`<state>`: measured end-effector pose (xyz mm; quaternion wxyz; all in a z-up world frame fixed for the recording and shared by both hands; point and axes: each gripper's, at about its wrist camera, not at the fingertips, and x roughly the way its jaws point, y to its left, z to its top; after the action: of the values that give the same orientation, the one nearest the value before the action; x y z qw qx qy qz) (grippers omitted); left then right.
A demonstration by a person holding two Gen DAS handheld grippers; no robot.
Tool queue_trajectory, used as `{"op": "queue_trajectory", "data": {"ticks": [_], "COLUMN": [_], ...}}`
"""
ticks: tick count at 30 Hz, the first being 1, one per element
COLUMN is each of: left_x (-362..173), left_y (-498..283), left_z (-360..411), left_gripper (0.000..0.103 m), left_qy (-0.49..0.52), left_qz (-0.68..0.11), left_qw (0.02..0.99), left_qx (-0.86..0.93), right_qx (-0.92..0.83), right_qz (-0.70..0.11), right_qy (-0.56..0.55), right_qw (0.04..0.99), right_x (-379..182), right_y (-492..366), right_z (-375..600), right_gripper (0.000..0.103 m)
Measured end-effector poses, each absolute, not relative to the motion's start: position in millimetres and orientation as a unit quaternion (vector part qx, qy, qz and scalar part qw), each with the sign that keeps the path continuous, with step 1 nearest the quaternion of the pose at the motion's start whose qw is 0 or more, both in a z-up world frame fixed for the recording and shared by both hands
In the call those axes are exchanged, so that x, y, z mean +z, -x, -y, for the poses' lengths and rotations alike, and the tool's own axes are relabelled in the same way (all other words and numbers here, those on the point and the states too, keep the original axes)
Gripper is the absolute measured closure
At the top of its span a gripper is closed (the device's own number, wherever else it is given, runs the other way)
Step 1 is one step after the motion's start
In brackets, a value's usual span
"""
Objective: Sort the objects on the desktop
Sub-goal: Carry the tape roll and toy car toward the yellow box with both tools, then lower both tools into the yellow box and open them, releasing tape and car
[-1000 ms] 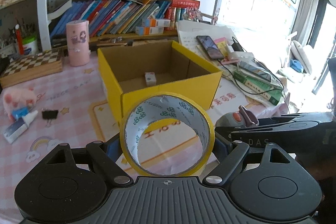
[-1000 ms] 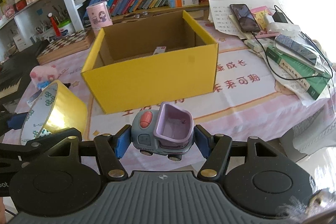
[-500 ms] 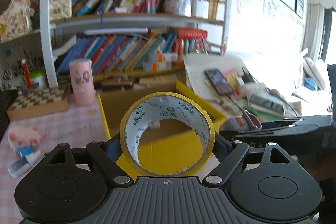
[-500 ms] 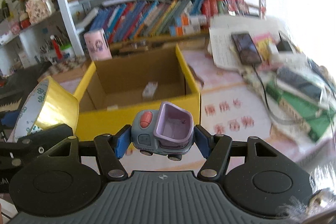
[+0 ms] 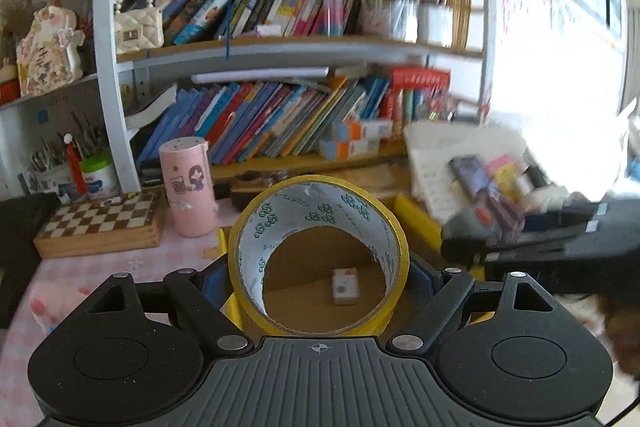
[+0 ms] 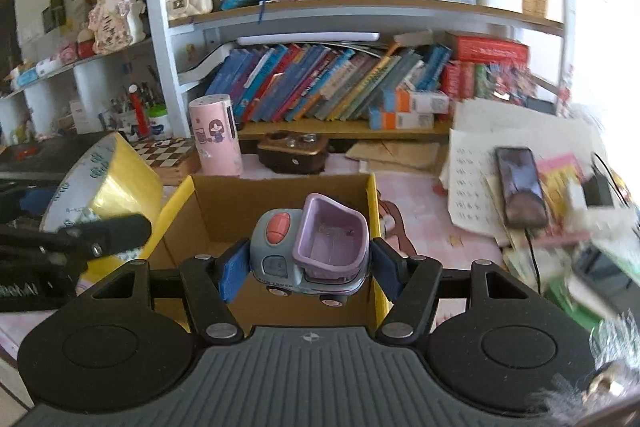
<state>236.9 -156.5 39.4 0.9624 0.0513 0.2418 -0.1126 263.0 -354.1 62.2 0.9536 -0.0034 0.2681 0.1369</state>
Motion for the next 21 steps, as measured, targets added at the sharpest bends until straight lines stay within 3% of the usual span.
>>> {"op": "queue_trajectory", "data": {"ticks": [8,14,21], "left_x": [9.2,-14.8,-38.1], "left_y": [-273.9,-300.3,-320.5], "left_z": [174.8,179.7,195.2], "left_gripper": [0.017,0.017,0.017], "left_qy": [-0.107,-0.071,-0.065], "left_qz": [-0.283,-0.357,-0.424], "left_qw": [0.948,0.925,0.894], "left_qx": [-0.097,-0.109,-0.128], "right_qx": [0.158,0.175,0.198], "right_qz": [-0.287,-0.3,-0.392], "right_qy": [0.062,0.077,0.045], "right_qw": [0.943,0.935,0.897], "right_x": [56.4,47.8,21.9], "right_y": [-322.6,-356.8,-409.4], "right_z": [354.4,338.6,311.3], "right_gripper": [0.042,0.042,0.042]}}
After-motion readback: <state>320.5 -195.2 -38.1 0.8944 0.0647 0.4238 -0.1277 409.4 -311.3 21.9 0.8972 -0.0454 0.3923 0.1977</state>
